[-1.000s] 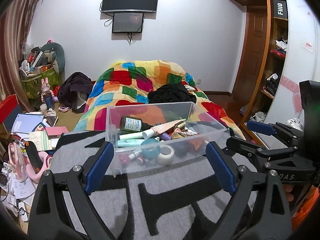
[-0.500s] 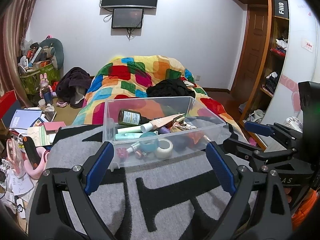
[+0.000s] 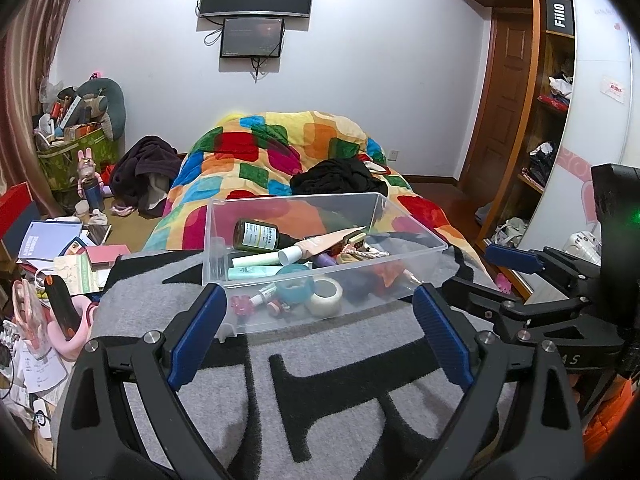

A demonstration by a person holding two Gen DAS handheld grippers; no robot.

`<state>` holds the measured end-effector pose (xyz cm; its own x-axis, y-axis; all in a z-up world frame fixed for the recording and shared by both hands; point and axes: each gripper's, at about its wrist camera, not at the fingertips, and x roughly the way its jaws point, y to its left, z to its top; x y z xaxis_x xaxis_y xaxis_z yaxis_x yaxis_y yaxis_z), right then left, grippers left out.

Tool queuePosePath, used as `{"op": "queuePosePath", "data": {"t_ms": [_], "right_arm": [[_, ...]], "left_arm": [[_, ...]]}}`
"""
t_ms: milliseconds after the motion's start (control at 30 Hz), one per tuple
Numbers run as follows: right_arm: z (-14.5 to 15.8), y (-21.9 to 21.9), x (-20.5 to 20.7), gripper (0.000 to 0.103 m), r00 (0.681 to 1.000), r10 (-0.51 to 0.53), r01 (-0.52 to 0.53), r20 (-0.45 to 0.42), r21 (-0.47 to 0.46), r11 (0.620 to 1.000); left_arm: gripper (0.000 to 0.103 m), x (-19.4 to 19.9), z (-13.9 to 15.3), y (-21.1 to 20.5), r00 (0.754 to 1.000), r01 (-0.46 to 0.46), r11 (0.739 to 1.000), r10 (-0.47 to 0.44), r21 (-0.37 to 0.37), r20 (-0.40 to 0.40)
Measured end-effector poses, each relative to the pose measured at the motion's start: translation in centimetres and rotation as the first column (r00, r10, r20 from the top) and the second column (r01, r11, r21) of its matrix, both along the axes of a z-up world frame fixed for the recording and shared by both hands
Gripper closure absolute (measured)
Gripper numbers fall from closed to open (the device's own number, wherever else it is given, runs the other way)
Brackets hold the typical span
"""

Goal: Organize objects

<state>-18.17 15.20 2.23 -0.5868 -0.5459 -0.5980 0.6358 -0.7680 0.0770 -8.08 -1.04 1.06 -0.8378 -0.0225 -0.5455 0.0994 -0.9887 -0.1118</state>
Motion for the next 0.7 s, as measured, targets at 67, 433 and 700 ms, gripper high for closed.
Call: {"op": "queuePosePath", "data": {"t_ms": [67, 433, 700], "right_arm": [[-0.06, 0.03, 0.04, 0.02, 1.0, 0.0, 0.0, 0.0, 0.0, 1.0], [-0.33, 0.11, 0.54, 0.014, 1.0, 0.005, -0.005, 0.002, -0.009, 1.0], [-0.12, 0.01, 0.83, 0.012, 1.0, 0.008, -0.008, 0.006, -0.012, 1.0]], "left_arm": [[0.008, 0.03, 0.08, 0.02, 1.0, 0.003, 1.0, -0.003, 0.001, 0.0], [0.008, 0.31, 0.42, 0.11, 1.0, 0.018, 1.0, -0.018, 0.007, -0.007], [0.008, 0.31, 0.32, 0.14, 0.999, 0.039, 0.999, -0.039, 0.017, 0.015]]}}
